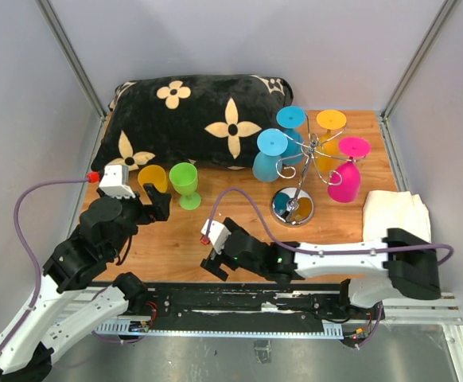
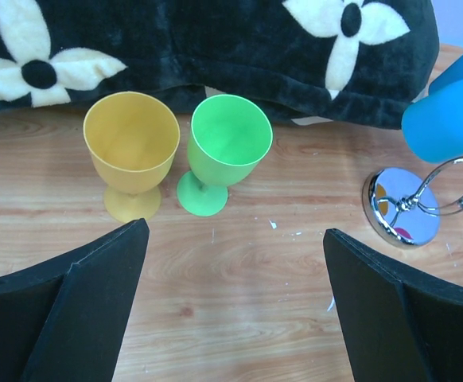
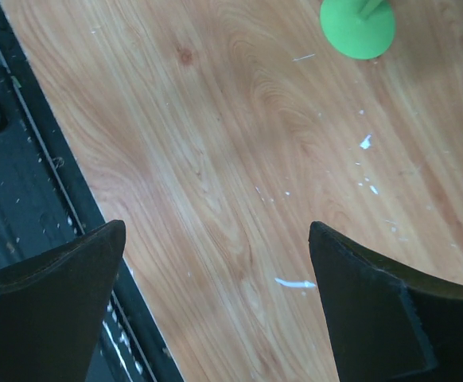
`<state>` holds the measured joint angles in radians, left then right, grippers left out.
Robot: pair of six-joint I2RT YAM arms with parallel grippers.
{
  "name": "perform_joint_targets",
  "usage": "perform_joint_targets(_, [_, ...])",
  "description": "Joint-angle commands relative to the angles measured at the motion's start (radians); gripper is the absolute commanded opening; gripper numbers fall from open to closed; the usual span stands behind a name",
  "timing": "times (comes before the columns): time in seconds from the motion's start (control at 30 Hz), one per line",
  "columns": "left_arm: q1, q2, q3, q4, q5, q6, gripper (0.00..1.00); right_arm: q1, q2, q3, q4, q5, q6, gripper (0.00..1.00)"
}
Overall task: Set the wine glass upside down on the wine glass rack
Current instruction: Pick up the wine glass at the center of the board.
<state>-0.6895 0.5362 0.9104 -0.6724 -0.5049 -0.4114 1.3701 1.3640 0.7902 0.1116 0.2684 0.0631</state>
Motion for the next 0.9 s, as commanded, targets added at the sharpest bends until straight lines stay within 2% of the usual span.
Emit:
perform_joint_targets(0.0, [-0.001, -0.055, -0.002, -0.018, -0.039, -0.012, 0.96, -0.001, 0.137, 0.063, 0.201, 0.05, 0.092, 0.98])
perform_joint_targets(0.17, [-0.001, -0.106, -0.024, -0.006, -0.054, -0.025, 0.97, -0.064, 0.29, 0.13, 0.315, 0.03, 0.122, 0.98])
perform_joint_targets(0.37, [-0.001, -0.126, -0.058, 0.017, -0.065, -0.033, 0.99, -0.176, 0.436, 0.144, 0.539, -0.032, 0.149, 0.98])
perform_joint_targets(0.7, [-0.001, -0.126, -0.08, 0.033, -0.096, -0.024, 0.98, -0.262, 0.655, 0.205, 0.829, -0.051, 0.077, 0.98])
perform_joint_targets(0.87, [0.0, -0.17, -0.088, 0.032, -0.126, -0.029, 1.0, -0.299, 0.715, 0.221, 0.945, -0.076, 0.04, 0.98])
